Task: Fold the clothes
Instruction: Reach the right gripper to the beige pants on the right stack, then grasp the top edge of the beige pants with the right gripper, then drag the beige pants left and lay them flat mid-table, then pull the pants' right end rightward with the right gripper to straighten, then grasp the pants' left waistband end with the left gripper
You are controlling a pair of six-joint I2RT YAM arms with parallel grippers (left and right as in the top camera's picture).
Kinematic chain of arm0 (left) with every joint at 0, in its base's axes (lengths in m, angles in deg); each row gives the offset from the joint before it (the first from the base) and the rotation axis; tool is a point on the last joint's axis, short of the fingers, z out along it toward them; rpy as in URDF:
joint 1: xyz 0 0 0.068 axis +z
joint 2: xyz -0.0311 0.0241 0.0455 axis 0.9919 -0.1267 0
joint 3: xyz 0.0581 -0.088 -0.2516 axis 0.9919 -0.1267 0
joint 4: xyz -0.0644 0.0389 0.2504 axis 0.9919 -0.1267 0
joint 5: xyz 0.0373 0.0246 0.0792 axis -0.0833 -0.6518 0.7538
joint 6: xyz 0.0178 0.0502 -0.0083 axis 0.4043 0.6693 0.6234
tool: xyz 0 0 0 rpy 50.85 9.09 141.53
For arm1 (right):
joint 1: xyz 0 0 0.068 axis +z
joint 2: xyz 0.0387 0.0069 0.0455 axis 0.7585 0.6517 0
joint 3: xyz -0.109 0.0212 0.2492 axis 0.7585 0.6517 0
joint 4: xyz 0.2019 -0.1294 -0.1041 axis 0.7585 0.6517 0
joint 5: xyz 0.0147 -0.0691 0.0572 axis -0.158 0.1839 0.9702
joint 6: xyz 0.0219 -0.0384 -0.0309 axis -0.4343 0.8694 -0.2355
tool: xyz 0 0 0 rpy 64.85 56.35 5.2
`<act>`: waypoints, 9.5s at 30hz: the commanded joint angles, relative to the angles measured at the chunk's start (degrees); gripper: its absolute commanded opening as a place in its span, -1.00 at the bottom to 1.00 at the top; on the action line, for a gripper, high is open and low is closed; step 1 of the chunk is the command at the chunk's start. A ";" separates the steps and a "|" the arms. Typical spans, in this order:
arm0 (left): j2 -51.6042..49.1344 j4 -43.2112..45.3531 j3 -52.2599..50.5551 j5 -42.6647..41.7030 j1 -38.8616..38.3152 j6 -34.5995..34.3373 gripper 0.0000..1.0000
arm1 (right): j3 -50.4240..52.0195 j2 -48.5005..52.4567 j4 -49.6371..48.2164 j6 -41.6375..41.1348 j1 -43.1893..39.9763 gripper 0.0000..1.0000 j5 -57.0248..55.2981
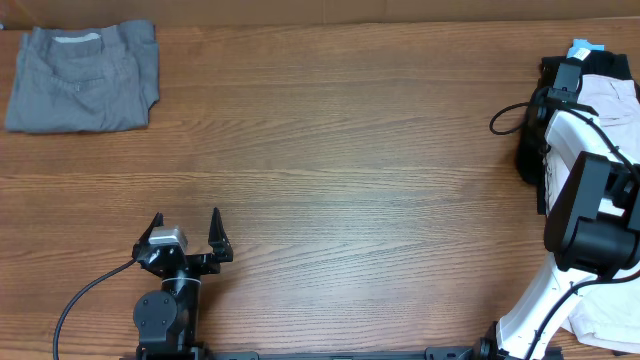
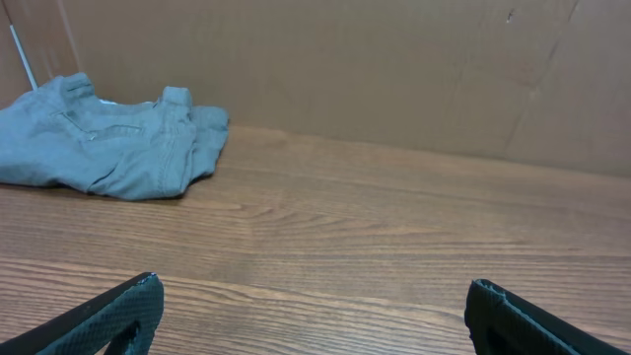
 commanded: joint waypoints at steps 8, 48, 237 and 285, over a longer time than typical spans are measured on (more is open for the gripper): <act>0.57 0.07 -0.24 -0.04 0.35 1.27 1.00 | -2.01 0.11 -0.09 -0.61 1.27 -0.14 -0.55; 0.59 0.07 -0.24 -0.04 0.35 1.27 1.00 | -2.29 0.48 0.98 -2.95 -0.98 -0.93 3.85; -75.52 -38.51 72.83 -15.26 0.42 6.43 0.99 | -14.47 -18.97 34.99 -37.90 15.45 1.00 26.91; -123.54 -28.61 72.78 -31.28 7.43 10.71 -0.61 | -14.47 -18.97 35.01 -37.90 15.47 1.00 26.91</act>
